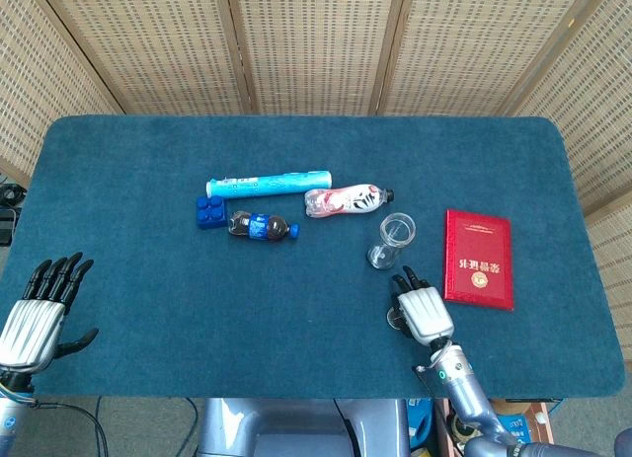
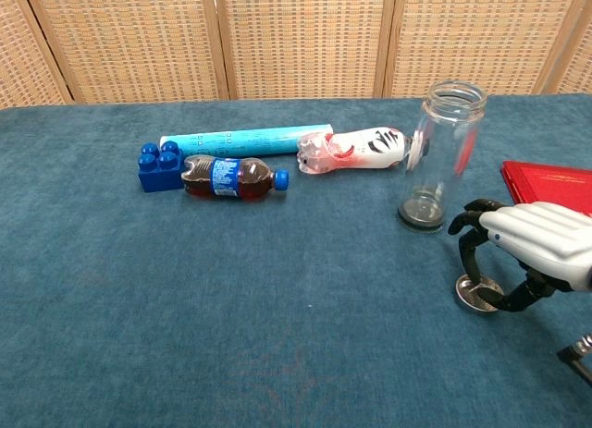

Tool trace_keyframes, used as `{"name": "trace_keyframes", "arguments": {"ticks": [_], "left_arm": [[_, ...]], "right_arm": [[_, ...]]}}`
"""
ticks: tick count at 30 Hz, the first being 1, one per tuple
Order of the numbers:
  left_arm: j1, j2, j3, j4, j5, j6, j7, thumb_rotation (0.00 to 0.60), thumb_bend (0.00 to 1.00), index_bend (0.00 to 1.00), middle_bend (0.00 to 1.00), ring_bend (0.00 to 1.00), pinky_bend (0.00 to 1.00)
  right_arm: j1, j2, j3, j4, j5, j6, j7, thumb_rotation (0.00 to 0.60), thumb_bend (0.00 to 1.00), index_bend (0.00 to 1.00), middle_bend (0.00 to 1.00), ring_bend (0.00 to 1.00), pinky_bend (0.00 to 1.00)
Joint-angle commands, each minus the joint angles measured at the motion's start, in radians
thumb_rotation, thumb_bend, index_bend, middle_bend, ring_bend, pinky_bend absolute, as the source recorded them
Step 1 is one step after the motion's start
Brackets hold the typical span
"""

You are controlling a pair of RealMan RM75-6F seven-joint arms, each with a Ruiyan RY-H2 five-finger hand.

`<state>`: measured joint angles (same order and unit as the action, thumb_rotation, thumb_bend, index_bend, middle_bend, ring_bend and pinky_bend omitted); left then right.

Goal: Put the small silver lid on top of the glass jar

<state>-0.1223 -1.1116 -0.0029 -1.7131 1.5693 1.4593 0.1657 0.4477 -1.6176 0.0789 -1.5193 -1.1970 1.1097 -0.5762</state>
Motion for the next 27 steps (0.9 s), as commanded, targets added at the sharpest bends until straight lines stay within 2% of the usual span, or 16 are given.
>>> {"name": "trace_keyframes", "arguments": {"ticks": [1,27], "left_arm": [[0.0,0.0,0.0,-0.001,0.0,0.0,0.0,0.6,0.22,0.0,0.0,0.0,0.0],[-0.001,0.002,-0.003,0.0,-0.006,0.0,-0.007,0.6,0.22,0.0,0.0,0.0,0.0]], "right_arm": [[0.001,-0.001,0.001,-0.003,0.008,0.0,-0.006,0.6,0.54,0.6,0.27,0.07,0.35],[0.005,0.017,-0.008,-0.053,0.016,0.034,-0.055,0.6,0.55,0.63,0.28,0.09,0.35]]}}
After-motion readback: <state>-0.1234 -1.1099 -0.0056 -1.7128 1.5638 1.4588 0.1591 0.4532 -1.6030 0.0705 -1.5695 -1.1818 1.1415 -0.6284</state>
